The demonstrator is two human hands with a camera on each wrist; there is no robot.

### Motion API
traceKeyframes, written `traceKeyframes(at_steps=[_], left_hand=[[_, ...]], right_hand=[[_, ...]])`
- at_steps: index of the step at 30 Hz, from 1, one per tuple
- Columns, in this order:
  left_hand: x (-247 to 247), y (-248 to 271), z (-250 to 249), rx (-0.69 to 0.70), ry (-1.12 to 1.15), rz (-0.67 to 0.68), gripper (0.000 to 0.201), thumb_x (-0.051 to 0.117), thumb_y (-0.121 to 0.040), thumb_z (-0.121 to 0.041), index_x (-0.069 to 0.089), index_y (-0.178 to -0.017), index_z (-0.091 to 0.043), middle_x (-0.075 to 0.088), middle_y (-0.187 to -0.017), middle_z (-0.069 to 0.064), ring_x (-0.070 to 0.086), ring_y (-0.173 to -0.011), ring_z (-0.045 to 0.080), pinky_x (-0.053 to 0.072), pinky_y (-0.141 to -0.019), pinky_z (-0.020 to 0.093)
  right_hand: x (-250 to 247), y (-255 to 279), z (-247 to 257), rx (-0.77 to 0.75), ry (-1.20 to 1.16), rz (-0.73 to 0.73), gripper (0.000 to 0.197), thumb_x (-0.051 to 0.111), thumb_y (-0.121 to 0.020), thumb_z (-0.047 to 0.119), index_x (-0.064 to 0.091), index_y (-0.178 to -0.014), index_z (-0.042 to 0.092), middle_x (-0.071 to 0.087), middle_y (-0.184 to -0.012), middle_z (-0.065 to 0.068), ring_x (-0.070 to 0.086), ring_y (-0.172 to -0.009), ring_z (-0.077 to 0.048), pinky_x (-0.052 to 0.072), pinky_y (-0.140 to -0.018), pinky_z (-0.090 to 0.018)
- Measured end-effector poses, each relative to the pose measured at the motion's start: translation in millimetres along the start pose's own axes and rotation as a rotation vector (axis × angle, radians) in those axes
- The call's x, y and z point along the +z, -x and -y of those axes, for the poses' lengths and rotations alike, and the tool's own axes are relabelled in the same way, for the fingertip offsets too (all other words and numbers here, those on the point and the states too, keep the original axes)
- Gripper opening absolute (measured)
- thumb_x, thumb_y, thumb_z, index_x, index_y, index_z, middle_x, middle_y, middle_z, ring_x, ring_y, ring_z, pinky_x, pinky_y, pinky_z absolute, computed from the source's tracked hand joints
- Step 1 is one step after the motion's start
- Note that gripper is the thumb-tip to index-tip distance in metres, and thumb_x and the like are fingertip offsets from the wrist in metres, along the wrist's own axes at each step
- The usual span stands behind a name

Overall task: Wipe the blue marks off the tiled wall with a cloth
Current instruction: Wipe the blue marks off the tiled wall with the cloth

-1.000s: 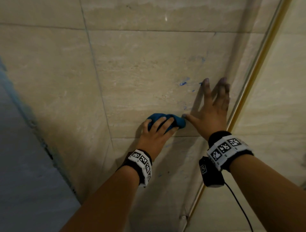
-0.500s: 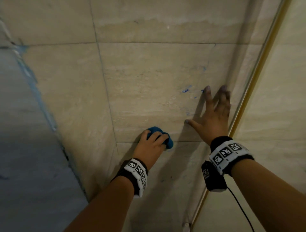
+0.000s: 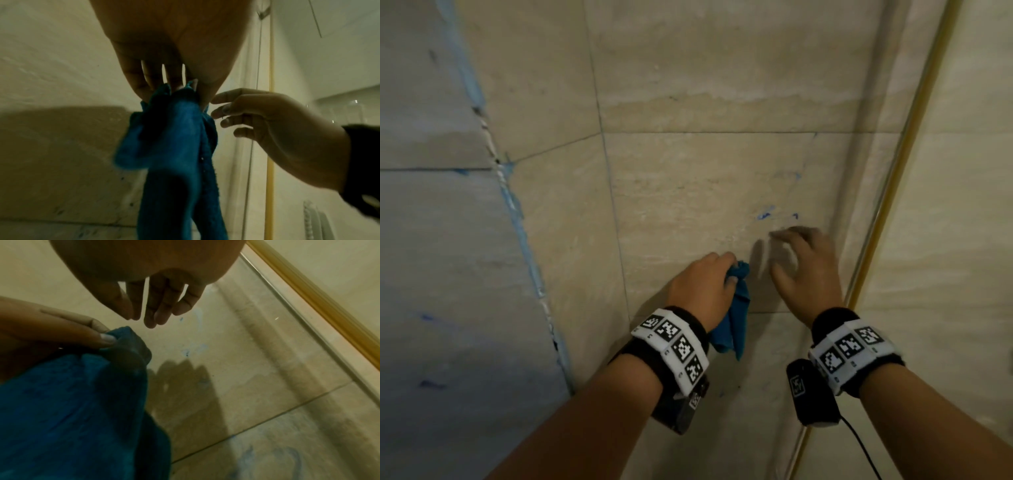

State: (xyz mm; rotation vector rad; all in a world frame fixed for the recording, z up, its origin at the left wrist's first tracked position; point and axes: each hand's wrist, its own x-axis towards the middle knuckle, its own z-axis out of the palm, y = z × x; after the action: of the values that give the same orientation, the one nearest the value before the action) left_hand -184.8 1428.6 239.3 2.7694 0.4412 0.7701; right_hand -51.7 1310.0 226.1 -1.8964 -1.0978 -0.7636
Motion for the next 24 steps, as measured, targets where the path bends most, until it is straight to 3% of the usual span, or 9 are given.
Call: traceKeyframes(at_steps=[2, 4, 6, 8, 12, 16, 19, 21, 24], left_hand=[[-9, -1, -3, -0.018, 0.1, -0.036, 0.016, 0.048, -0.098, -0.029, 0.053, -0.11, -0.02, 0.058, -0.105, 0.0, 0.055, -0.091, 0.02, 0.042, -0.068, 0.03], [-18, -2, -5, -0.037, 0.198, -0.055, 0.012, 0.053, -0.096, -0.031, 0.055, -0.101, -0.02, 0.061, -0.096, -0.001, 0.056, -0.083, 0.019, 0.043, -0.064, 0.032], [-25, -3, -7, -0.055, 0.251, -0.07, 0.012, 0.057, -0.094, -0.033, 0.053, -0.094, -0.022, 0.06, -0.084, -0.003, 0.057, -0.077, 0.019, 0.045, -0.065, 0.035], [-31, -6, -10, -0.08, 0.223, -0.109, 0.013, 0.057, -0.093, -0.037, 0.051, -0.089, -0.026, 0.058, -0.075, -0.007, 0.057, -0.075, 0.018, 0.043, -0.076, 0.036], [-41, -12, -13, -0.158, 0.232, -0.171, 0.016, 0.054, -0.093, -0.044, 0.048, -0.088, -0.031, 0.055, -0.07, -0.009, 0.056, -0.075, 0.015, 0.036, -0.088, 0.036], [-44, -17, -10, -0.135, 0.311, -0.112, 0.02, 0.056, -0.092, -0.045, 0.048, -0.087, -0.027, 0.05, -0.066, -0.009, 0.052, -0.067, 0.018, 0.04, -0.075, 0.038], [-44, -17, -9, -0.101, 0.441, -0.062, 0.026, 0.061, -0.089, -0.043, 0.052, -0.093, -0.02, 0.049, -0.066, -0.006, 0.048, -0.06, 0.014, 0.037, -0.057, 0.027], [-45, -17, -12, -0.093, 0.489, -0.004, 0.031, 0.067, -0.086, -0.041, 0.054, -0.103, -0.018, 0.051, -0.071, -0.005, 0.048, -0.06, 0.007, 0.035, -0.051, 0.015], [-48, -18, -11, -0.097, 0.442, 0.055, 0.037, 0.075, -0.081, -0.031, 0.056, -0.111, -0.02, 0.053, -0.077, -0.01, 0.05, -0.066, 0.001, 0.039, -0.054, 0.011]], right_hand=[[-2, 2, 11, -0.038, -0.124, 0.09, 0.034, 0.055, -0.079, 0.021, 0.065, -0.112, 0.018, 0.057, -0.102, 0.002, 0.056, -0.092, -0.018, 0.042, -0.075, -0.021], [-6, 3, 20, -0.014, -0.206, 0.123, 0.033, 0.054, -0.08, 0.027, 0.064, -0.111, 0.023, 0.056, -0.095, 0.01, 0.055, -0.084, -0.008, 0.035, -0.067, -0.01], [-12, 3, 29, 0.005, -0.259, 0.136, 0.037, 0.055, -0.079, 0.039, 0.059, -0.115, 0.029, 0.057, -0.097, 0.013, 0.053, -0.082, -0.001, 0.035, -0.066, -0.007], [-17, 0, 37, 0.003, -0.305, 0.208, 0.048, 0.059, -0.076, 0.047, 0.051, -0.122, 0.034, 0.055, -0.106, 0.015, 0.052, -0.087, 0.003, 0.037, -0.068, -0.006], [-18, -9, 46, 0.014, -0.343, 0.419, 0.07, 0.076, -0.076, 0.031, 0.039, -0.135, 0.031, 0.046, -0.119, 0.017, 0.047, -0.092, 0.013, 0.036, -0.07, 0.001], [-18, -21, 49, 0.02, -0.3, 0.383, 0.047, 0.063, -0.082, 0.007, 0.05, -0.123, 0.026, 0.058, -0.1, 0.008, 0.057, -0.079, 0.0, 0.044, -0.063, -0.008], [-24, -30, 47, 0.013, -0.316, 0.366, 0.036, 0.055, -0.087, 0.002, 0.058, -0.119, 0.019, 0.064, -0.098, 0.001, 0.06, -0.084, -0.011, 0.046, -0.066, -0.01], [-27, -32, 44, 0.042, -0.347, 0.376, 0.034, 0.053, -0.088, 0.002, 0.059, -0.119, 0.016, 0.064, -0.101, 0.001, 0.058, -0.085, -0.009, 0.043, -0.065, -0.006], [-29, -34, 40, 0.073, -0.374, 0.369, 0.035, 0.051, -0.088, -0.002, 0.061, -0.116, 0.017, 0.063, -0.103, 0.003, 0.056, -0.086, -0.005, 0.041, -0.068, -0.003]])
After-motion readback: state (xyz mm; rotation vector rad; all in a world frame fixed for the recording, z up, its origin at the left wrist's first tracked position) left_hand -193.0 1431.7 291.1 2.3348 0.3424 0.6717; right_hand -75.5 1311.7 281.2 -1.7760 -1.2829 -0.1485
